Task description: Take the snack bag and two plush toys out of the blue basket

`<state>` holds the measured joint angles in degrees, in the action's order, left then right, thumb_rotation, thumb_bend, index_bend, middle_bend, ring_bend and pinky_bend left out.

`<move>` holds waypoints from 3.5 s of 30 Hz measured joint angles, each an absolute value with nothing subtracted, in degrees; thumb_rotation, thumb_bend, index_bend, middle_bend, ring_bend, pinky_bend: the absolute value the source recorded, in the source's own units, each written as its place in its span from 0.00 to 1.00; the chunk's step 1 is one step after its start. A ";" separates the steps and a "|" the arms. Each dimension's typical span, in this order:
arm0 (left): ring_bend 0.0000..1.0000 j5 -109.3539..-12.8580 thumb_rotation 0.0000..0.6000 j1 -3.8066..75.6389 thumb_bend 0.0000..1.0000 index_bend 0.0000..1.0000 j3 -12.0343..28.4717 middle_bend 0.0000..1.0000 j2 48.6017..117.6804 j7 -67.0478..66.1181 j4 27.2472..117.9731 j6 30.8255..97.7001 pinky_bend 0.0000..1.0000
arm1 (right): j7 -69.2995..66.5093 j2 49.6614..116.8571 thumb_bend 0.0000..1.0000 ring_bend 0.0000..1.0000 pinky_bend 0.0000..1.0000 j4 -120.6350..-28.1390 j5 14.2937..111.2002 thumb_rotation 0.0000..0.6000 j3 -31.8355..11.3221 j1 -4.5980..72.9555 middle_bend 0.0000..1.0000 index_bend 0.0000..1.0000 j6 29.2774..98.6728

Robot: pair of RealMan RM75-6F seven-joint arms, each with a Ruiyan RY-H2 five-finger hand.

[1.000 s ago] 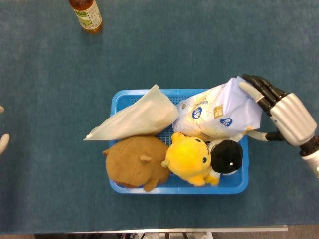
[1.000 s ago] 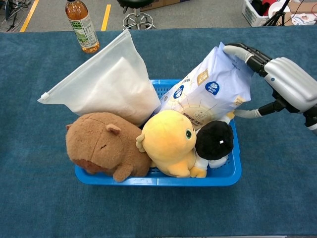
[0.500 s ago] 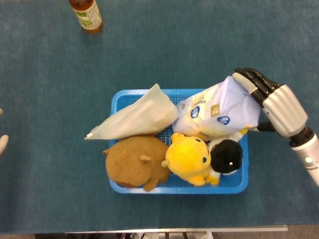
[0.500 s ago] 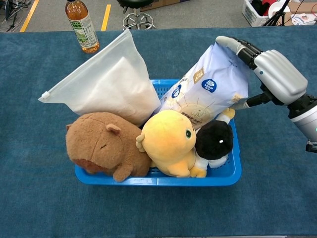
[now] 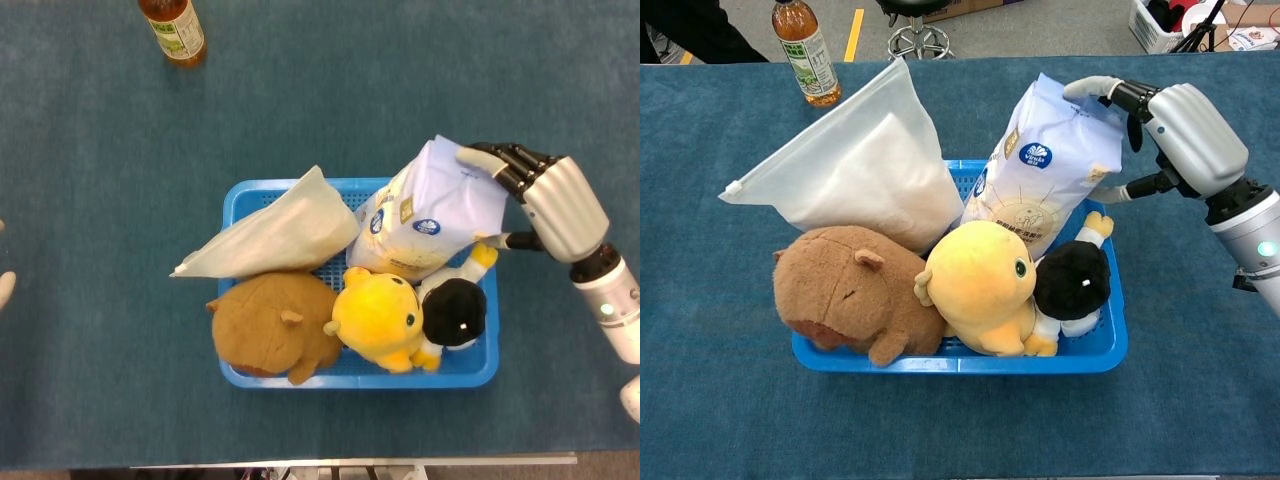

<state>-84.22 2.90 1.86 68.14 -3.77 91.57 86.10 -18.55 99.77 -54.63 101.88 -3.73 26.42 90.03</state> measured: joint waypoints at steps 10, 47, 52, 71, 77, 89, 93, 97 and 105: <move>0.33 -84.21 1.00 2.96 0.23 0.39 1.95 0.39 68.25 -3.82 91.45 85.98 0.44 | -19.49 100.15 0.00 0.66 0.81 -53.75 100.76 1.00 -4.53 26.65 0.62 0.65 92.64; 0.33 -85.67 1.00 4.36 0.23 0.39 2.55 0.39 68.10 -7.38 94.31 86.04 0.44 | 4.86 69.62 0.00 0.61 0.80 -80.74 97.21 1.00 -7.04 20.37 0.56 0.56 95.45; 0.33 -86.85 1.00 4.51 0.23 0.36 2.55 0.38 68.00 -7.10 94.53 86.61 0.44 | 10.91 64.12 0.00 0.30 0.62 -89.25 92.10 1.00 -4.44 18.57 0.18 0.05 87.69; 0.28 -96.03 1.00 7.27 0.23 0.27 1.56 0.27 63.37 0.70 102.12 87.26 0.43 | 14.85 54.27 0.00 0.16 0.53 -101.87 77.69 1.00 -6.28 19.31 0.02 0.00 74.05; 0.17 -100.98 1.00 9.59 0.17 0.19 -0.73 0.18 59.56 -0.46 107.78 82.67 0.36 | 12.11 56.03 0.00 0.16 0.53 -97.61 77.86 1.00 -7.04 20.10 0.02 0.00 72.92; 0.00 -101.80 1.00 15.13 0.00 0.00 -4.46 0.00 53.10 -7.13 116.25 68.30 0.22 | 8.20 57.96 0.00 0.16 0.52 -92.16 77.26 1.00 -7.24 20.81 0.02 0.00 69.99; 0.00 -101.71 1.00 16.65 0.00 0.00 -5.30 0.00 51.27 -10.26 119.51 65.40 0.22 | 7.74 58.37 0.00 0.16 0.52 -91.87 77.63 1.00 -7.06 20.69 0.02 0.00 69.92; 0.00 -104.49 1.00 16.95 0.00 0.00 -5.63 0.00 51.56 -11.80 119.97 65.74 0.22 | 7.07 58.70 0.00 0.16 0.52 -91.58 77.96 1.00 -7.04 20.64 0.03 0.00 69.92; 0.00 -108.70 1.00 18.36 0.00 0.00 -5.77 0.00 53.62 -15.10 120.39 65.20 0.22 | 6.18 59.68 0.00 0.16 0.52 -90.46 78.07 1.00 -6.86 20.75 0.03 0.00 69.09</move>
